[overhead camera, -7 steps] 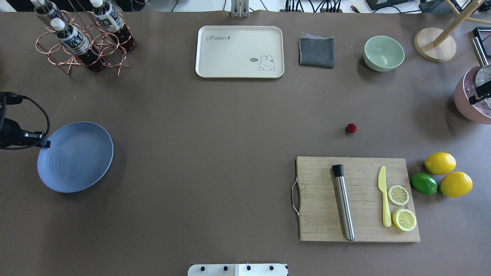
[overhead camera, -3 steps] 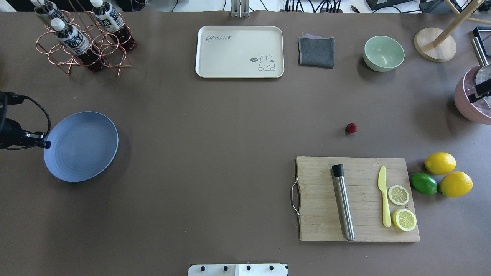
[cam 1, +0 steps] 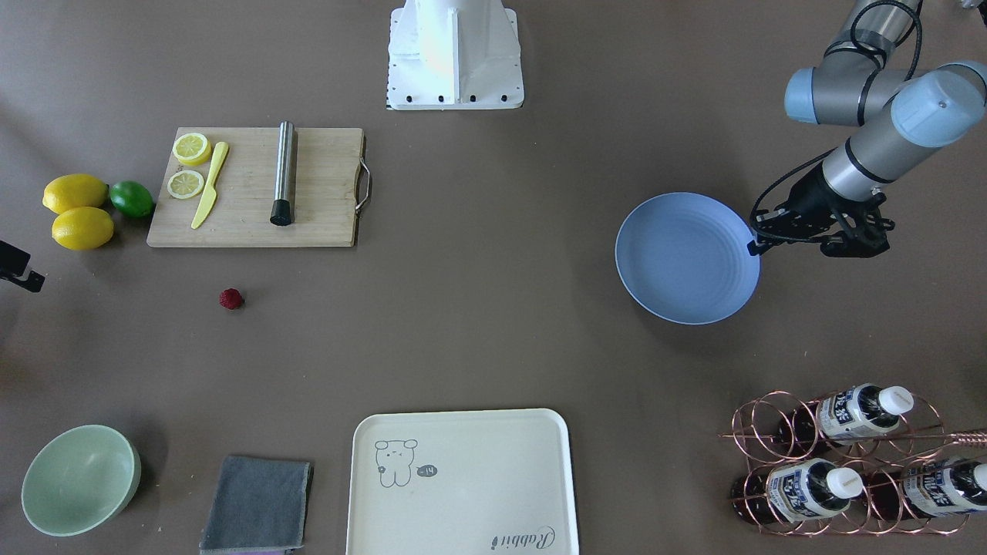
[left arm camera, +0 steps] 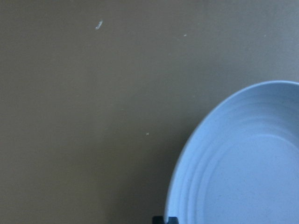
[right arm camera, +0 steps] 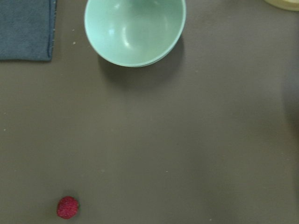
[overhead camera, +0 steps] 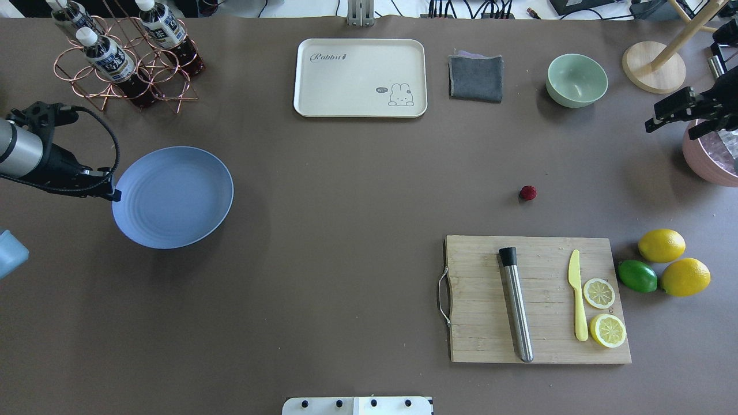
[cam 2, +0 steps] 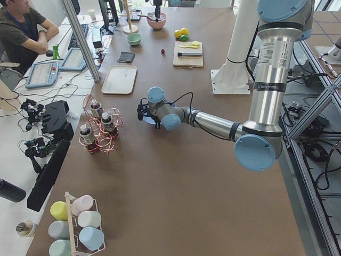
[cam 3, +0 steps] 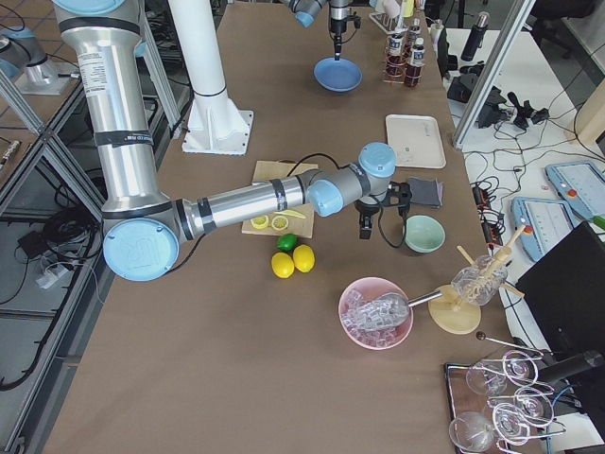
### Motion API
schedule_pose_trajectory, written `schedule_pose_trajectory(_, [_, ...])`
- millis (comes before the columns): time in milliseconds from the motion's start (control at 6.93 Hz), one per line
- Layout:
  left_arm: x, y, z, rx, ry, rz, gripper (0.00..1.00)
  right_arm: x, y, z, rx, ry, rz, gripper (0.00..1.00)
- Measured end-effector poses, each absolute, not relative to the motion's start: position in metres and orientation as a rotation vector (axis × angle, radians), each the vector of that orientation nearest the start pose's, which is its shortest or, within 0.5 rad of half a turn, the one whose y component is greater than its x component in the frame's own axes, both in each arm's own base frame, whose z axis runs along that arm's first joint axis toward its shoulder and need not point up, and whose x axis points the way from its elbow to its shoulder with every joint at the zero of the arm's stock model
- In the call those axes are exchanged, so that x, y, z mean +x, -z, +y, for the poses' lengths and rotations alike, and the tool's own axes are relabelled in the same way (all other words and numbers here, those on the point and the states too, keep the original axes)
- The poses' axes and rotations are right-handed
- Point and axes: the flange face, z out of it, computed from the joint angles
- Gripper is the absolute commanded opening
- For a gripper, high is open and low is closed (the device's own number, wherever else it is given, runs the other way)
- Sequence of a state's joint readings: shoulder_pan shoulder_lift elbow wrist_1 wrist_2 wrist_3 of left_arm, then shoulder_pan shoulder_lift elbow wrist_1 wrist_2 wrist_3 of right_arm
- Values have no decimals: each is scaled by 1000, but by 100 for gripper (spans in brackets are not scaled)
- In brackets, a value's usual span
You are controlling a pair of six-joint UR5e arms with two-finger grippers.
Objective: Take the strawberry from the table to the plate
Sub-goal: 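Push the blue plate inward with the left gripper while the right gripper descends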
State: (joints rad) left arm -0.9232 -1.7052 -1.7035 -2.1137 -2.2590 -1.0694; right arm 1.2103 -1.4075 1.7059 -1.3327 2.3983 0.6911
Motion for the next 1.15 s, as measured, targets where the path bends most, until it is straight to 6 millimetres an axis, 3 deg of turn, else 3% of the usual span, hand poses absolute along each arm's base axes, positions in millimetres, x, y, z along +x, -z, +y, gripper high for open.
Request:
schedule_pose_trajectory(289, [352,-392,-484,-14,127,1035,0,-211,-428,-538,40,-74,-936,100])
schedule_pose_trajectory(577, [414,-332,-472,-13,144,1031,0,-287,-406,-521,39,-47,-897,98])
schedule_pose_trajectory(866, [464,-306,-444,-7,141,1025,0,-346,-413,-495,22,7,-851,94])
schedule_pose_trajectory(1155, [488,-290,-427,-14,151,1036,0,-377,-434,-492,15,31,-794,90])
